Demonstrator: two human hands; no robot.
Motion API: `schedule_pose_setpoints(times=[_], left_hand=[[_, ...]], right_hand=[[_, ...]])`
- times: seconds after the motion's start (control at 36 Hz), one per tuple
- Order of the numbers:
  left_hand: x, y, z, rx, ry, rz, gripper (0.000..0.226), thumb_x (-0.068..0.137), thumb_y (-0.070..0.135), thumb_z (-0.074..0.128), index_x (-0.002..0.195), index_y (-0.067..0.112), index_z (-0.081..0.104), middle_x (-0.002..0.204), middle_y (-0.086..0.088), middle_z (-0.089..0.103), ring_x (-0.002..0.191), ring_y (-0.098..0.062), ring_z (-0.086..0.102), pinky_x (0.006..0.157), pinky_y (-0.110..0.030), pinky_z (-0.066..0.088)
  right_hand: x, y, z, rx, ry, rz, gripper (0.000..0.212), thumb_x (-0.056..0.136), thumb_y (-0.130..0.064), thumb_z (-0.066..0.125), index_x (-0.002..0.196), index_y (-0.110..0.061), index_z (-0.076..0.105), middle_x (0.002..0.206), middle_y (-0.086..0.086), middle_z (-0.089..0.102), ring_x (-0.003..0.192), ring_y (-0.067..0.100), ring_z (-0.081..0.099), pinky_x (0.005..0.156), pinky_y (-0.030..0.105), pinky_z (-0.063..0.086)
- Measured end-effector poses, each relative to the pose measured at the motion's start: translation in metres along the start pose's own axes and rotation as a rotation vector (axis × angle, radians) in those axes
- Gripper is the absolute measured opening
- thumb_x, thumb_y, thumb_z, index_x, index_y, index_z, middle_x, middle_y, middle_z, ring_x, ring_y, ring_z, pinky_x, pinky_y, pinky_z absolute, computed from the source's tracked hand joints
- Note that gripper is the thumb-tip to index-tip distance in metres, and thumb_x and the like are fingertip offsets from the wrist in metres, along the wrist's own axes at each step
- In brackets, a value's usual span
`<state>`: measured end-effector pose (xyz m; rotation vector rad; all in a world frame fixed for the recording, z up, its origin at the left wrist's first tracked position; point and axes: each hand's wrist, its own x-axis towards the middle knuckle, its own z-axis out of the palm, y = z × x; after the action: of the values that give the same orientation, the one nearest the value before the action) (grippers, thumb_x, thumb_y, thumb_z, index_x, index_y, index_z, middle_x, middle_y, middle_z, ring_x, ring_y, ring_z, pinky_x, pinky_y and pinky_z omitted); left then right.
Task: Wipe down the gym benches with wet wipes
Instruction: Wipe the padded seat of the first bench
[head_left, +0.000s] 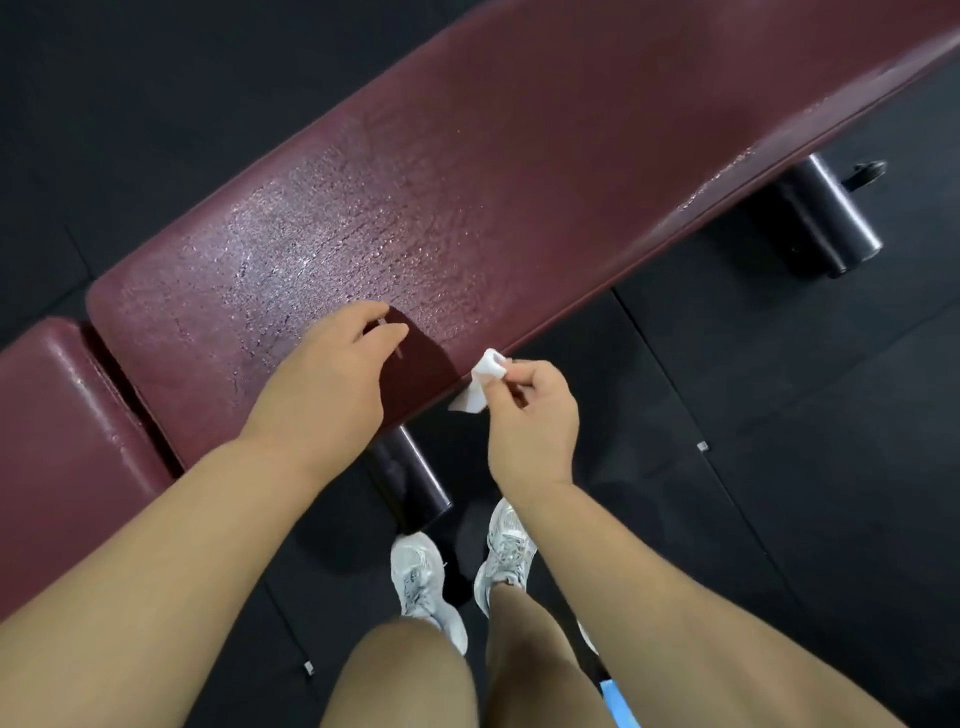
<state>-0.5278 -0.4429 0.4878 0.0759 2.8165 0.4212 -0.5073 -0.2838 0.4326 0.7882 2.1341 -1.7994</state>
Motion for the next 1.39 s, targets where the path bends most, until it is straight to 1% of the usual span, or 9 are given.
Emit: schedule_pose_setpoints(times=[0.08,0.25,0.39,0.72,0.78,0.89,1.0,1.25,1.39], left_hand=[[0.018,0.006,-0.002,0.025,0.02,0.046,0.052,0.077,-0.016,0.051,0.124,0.004,0.058,0.134,-0.014,0.051,0.12,-0.036,0.049,0.093,-0.05,0.048],[0.045,0.023,-0.01,0.138,-0.273,-0.103,0.071,0.085,-0.009,0.036,0.147,0.023,0.024,0.158,0.007,0.002,0.145,-0.022,0.009,0.105,-0.042,0.033],[0.048,0.019,-0.011,0.152,-0.311,-0.099,0.072,0.083,-0.009,0.037,0.147,0.022,0.026,0.158,0.007,0.005,0.146,-0.021,0.007,0.109,-0.04,0.031],[0.057,0.029,-0.022,0.18,-0.384,-0.084,0.063,0.088,-0.005,0.033,0.146,0.02,0.026,0.158,0.004,0.005,0.145,-0.025,0.009,0.103,-0.039,0.035],[0.061,0.03,-0.023,0.186,-0.36,-0.075,0.06,0.089,-0.004,0.035,0.144,0.017,0.031,0.157,-0.001,0.014,0.143,-0.029,0.017,0.103,-0.04,0.036],[0.069,0.029,-0.021,0.07,-0.145,0.063,0.057,0.08,-0.007,0.037,0.133,0.008,0.051,0.132,-0.016,0.054,0.115,-0.042,0.05,0.09,-0.05,0.048],[0.087,0.049,-0.02,0.043,-0.052,0.271,0.067,0.071,0.01,0.016,0.119,0.005,0.062,0.117,-0.015,0.064,0.101,-0.04,0.06,0.075,-0.05,0.056],[0.137,0.099,-0.014,0.063,-0.119,0.324,0.065,0.067,-0.02,0.049,0.127,0.003,0.057,0.131,-0.021,0.054,0.125,-0.046,0.045,0.079,-0.055,0.051],[0.163,0.138,-0.016,0.116,-0.213,0.285,0.066,0.077,-0.013,0.044,0.138,0.013,0.046,0.149,-0.015,0.033,0.136,-0.045,0.024,0.089,-0.054,0.046]], right_hand=[[0.031,-0.012,-0.019,0.025,0.163,0.021,0.014,0.085,-0.005,0.063,0.083,-0.018,0.061,0.095,-0.001,0.066,0.087,0.008,0.063,0.076,0.015,0.048],[0.093,-0.034,-0.05,-0.026,0.379,0.076,0.014,0.09,-0.01,0.056,0.081,-0.021,0.054,0.088,0.0,0.061,0.074,0.009,0.054,0.061,0.017,0.043],[0.083,-0.031,-0.038,-0.137,0.382,0.061,0.019,0.093,-0.011,0.051,0.079,-0.023,0.048,0.1,0.003,0.061,0.076,0.003,0.052,0.061,0.004,0.04],[0.052,-0.018,-0.022,-0.253,0.252,0.025,0.025,0.089,-0.006,0.056,0.076,-0.026,0.051,0.098,0.003,0.06,0.086,0.01,0.057,0.075,0.012,0.044],[0.071,-0.026,-0.033,-0.234,0.365,0.006,0.024,0.091,-0.013,0.057,0.074,-0.028,0.049,0.094,0.006,0.062,0.082,0.011,0.058,0.078,0.023,0.048],[0.115,-0.065,-0.071,-0.163,0.545,-0.024,0.016,0.094,-0.016,0.054,0.078,-0.018,0.056,0.081,-0.004,0.06,0.063,-0.008,0.053,0.061,0.003,0.038],[0.139,-0.086,-0.099,-0.248,0.527,-0.003,0.019,0.092,-0.015,0.053,0.076,-0.024,0.056,0.084,-0.014,0.06,0.08,0.005,0.057,0.069,0.01,0.043],[0.106,-0.05,-0.086,-0.353,0.183,0.046,0.03,0.086,-0.008,0.054,0.072,-0.034,0.051,0.084,-0.024,0.055,0.076,-0.007,0.055,0.066,0.011,0.04],[0.174,-0.078,-0.134,-0.241,0.4,0.006,0.027,0.087,-0.008,0.057,0.068,-0.028,0.053,0.084,-0.001,0.063,0.076,0.009,0.057,0.071,0.019,0.045]])
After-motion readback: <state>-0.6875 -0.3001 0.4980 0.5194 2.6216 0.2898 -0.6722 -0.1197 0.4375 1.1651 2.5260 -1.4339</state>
